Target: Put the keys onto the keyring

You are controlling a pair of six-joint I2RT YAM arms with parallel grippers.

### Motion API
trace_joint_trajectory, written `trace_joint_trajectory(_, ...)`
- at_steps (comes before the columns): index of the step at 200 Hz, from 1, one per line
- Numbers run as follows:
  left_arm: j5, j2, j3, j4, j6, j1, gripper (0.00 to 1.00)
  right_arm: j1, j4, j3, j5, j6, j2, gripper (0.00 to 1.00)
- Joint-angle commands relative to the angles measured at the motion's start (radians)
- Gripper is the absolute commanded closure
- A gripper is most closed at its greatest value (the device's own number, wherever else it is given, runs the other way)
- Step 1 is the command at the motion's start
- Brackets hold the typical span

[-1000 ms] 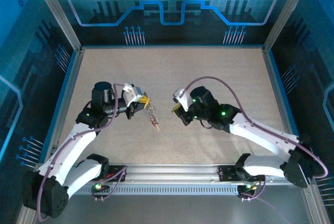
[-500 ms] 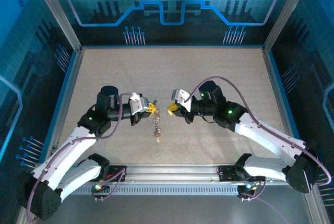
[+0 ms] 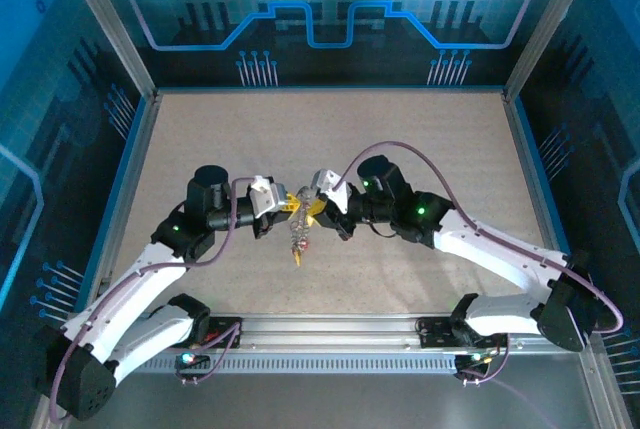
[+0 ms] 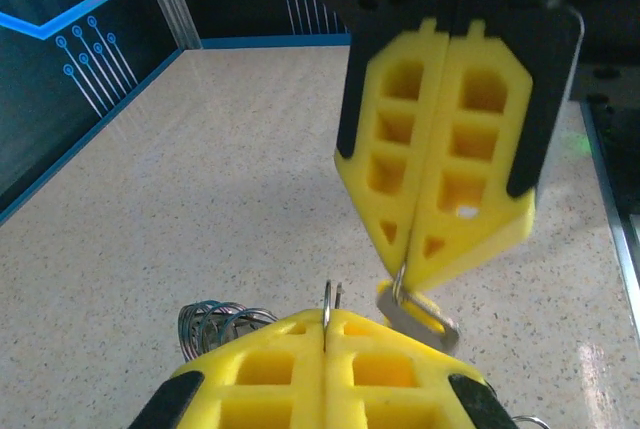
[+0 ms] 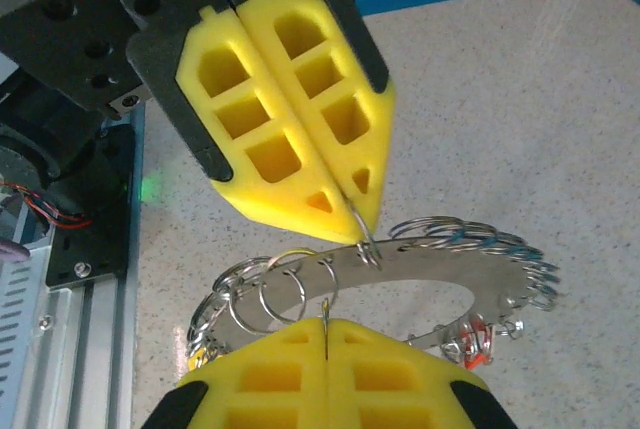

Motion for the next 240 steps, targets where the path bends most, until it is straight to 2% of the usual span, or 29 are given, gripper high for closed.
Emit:
trace_joint_trajectory(1,-0.005,0.008,-0.005,0.072,-0.036,-0.010,1.00,0.010,0.098,-0.023,0.077,0.133,0.007,1.00)
trace_joint_trajectory(120,-0.088,0.039,-0.002,0.062,-0.046,-0.010,1.00,0.005,0.218,-0.061,0.052,0.234,0.036,1.00)
trace_joint_trajectory(240,-0.074,0.046,-0.001,0.071,-0.055,-0.012,1.00,0.003,0.233,-0.069,0.171,0.350,0.057,1.00)
